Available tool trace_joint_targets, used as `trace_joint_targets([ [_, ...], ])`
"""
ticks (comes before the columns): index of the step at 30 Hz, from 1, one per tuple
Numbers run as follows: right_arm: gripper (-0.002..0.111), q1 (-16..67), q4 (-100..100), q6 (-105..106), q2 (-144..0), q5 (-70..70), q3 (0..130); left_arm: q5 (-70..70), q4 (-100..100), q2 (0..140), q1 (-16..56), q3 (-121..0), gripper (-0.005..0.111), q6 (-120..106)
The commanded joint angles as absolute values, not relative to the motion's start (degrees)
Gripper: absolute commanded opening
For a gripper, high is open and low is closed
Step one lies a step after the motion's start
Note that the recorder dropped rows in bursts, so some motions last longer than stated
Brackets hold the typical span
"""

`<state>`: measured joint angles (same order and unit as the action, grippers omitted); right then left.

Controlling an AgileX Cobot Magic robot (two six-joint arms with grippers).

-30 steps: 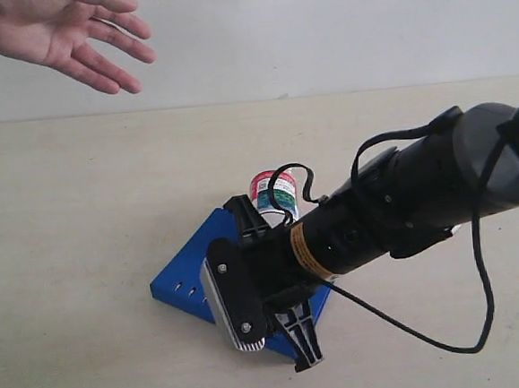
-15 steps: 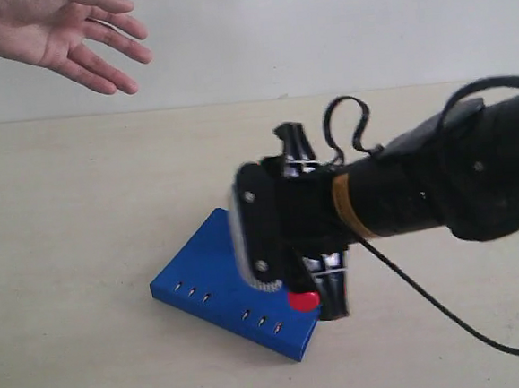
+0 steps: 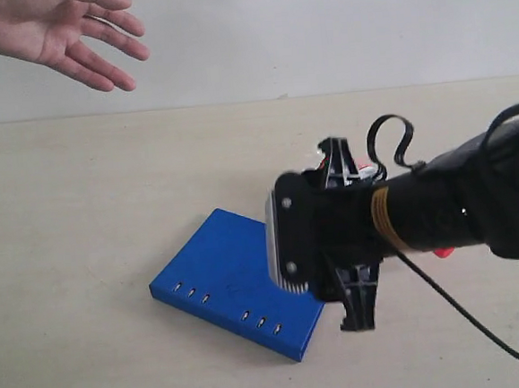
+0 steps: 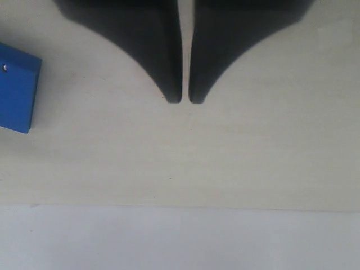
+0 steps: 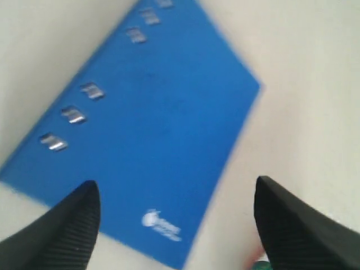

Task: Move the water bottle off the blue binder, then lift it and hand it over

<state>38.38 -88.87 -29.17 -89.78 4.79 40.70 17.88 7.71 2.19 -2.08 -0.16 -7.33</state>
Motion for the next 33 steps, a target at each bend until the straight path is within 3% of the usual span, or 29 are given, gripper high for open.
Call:
trace_joint_targets([
  [1, 0.069, 38.25, -74.13, -30.85, -86.36, -11.8, 45.01, 17.38, 7.64, 2.58, -2.08, 0.0, 0.004, -7.61],
  [3, 0.069, 35.94, -71.28, -38.7, -86.12, -23.94, 46.75, 17.38, 7.64, 2.58, -2.08, 0.0, 0.004, -7.61],
  [5, 0.069, 32.32, -69.3, -46.34, -86.12, -26.73, 46.27, 17.38, 7.64, 2.58, -2.08, 0.0, 0.004, -7.61],
  [9, 0.069, 23.23, -58.92, -46.68, -86.12, -18.56, 42.63, 17.38, 7.64, 2.58, -2.08, 0.0, 0.004, -7.61],
  [15, 0.069, 17.6, -56.01, -46.17, -86.41, -16.39, 41.8, 17.38, 7.64, 2.58, -2.08, 0.0, 0.004, -7.61],
  [33, 0.069, 14.44, -52.09, -44.88, -91.62, -9.21, 41.8, 17.38, 7.64, 2.58, -2.08, 0.0, 0.004, -7.61],
])
